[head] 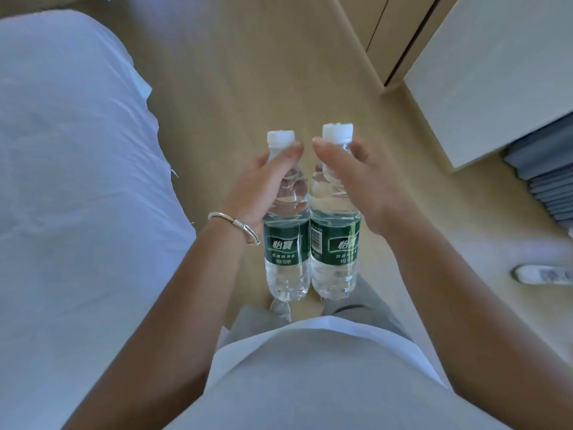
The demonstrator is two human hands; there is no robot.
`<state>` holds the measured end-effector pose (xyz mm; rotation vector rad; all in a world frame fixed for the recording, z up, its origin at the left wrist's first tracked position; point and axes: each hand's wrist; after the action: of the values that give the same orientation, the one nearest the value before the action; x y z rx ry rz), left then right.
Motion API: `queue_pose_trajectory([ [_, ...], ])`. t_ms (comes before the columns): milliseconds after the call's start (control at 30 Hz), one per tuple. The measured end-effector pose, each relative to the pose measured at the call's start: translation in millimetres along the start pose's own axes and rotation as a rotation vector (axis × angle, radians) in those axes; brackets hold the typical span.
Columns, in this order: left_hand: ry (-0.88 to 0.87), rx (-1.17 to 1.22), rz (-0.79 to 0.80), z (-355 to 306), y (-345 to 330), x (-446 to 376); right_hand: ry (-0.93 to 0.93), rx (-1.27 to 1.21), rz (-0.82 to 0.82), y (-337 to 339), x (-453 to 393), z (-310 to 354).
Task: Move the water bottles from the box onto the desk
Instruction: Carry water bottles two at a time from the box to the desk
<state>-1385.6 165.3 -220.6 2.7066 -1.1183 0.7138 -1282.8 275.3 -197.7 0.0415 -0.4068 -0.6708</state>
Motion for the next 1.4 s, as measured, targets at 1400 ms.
queue_pose_trajectory([
  [1400, -0.358, 0.17, -0.222, -409.5, 75.0, -529.3, 0.208, 0.055, 0.113, 12.0, -602.8, 345.7],
])
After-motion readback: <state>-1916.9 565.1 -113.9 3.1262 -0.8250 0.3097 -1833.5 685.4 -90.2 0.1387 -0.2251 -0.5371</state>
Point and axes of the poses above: each hand's wrist, its own x-axis away from the middle knuckle, its own y-axis out of the back of the hand, z = x × y, and after that the axes turned 3 degrees about -y, right-handed
